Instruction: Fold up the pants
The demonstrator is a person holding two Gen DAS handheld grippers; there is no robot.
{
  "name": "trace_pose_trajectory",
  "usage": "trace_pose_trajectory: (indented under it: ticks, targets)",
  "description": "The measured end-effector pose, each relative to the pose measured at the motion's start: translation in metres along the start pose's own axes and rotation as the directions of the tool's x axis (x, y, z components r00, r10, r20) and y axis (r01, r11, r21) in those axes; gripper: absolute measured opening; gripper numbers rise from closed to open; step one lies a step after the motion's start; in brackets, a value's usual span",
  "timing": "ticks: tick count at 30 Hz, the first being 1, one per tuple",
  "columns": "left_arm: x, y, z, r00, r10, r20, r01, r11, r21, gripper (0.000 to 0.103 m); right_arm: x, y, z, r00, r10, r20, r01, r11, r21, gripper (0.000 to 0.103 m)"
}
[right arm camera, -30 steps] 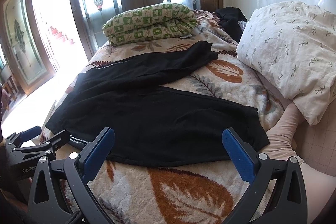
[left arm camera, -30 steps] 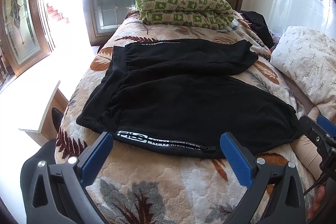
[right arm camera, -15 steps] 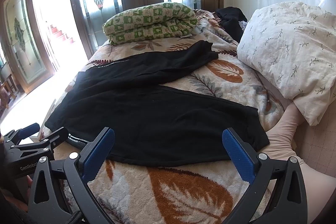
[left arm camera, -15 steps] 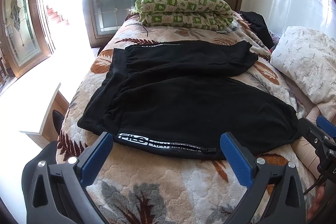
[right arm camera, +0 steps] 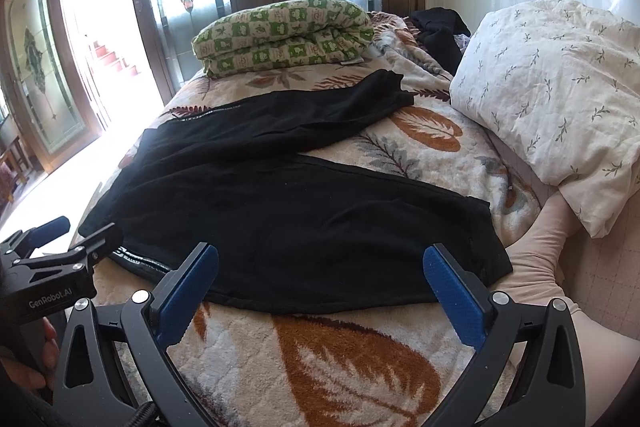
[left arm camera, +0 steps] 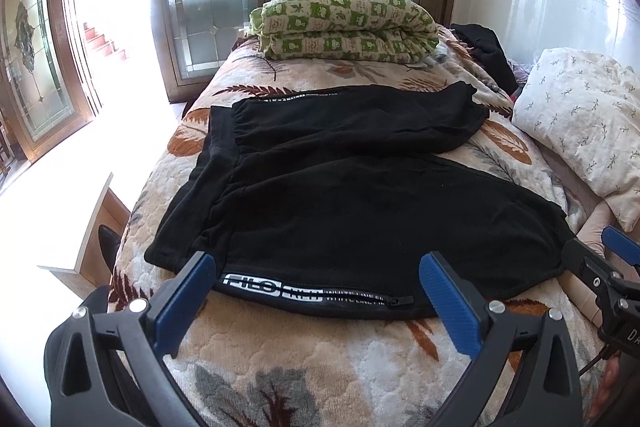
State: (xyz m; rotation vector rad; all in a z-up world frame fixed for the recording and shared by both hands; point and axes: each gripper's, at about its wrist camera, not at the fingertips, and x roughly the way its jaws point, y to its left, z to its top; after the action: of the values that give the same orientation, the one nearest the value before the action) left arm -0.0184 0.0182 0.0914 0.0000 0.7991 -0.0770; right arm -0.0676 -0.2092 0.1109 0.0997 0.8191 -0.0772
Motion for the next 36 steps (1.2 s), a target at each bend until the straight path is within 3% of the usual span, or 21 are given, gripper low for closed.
trace_pose_trajectory:
  ticks: [11, 16, 28, 32, 36]
  targets:
    - [0.029, 0.006, 0.014, 0.999, -0.024, -0.025, 0.023, 1.0, -0.006, 0.103, 0.021, 0.013, 0.023, 0.998, 0.023, -0.061, -0.032, 0.989, -0.143, 0.103]
    - [0.04, 0.006, 0.02, 0.999, -0.028, -0.038, 0.028, 1.0, 0.014, 0.103, 0.039, 0.005, 0.035, 0.989, 0.084, -0.123, -0.1, 0.986, -0.13, 0.103]
    - [0.069, 0.028, 0.057, 0.998, -0.006, -0.07, 0.011, 0.997, 0.075, 0.103, 0.089, -0.019, 0.09, 0.982, 0.091, -0.167, -0.114, 0.985, -0.134, 0.103]
    - [0.085, 0.048, 0.076, 0.995, -0.019, -0.096, 0.024, 0.998, 0.052, 0.103, 0.108, -0.032, 0.112, 0.98, 0.096, -0.174, -0.113, 0.989, -0.092, 0.103]
    - [0.107, 0.07, 0.093, 0.99, -0.037, -0.139, 0.038, 0.999, 0.01, 0.103, 0.127, -0.029, 0.13, 0.97, 0.143, -0.198, -0.164, 0.982, -0.095, 0.103]
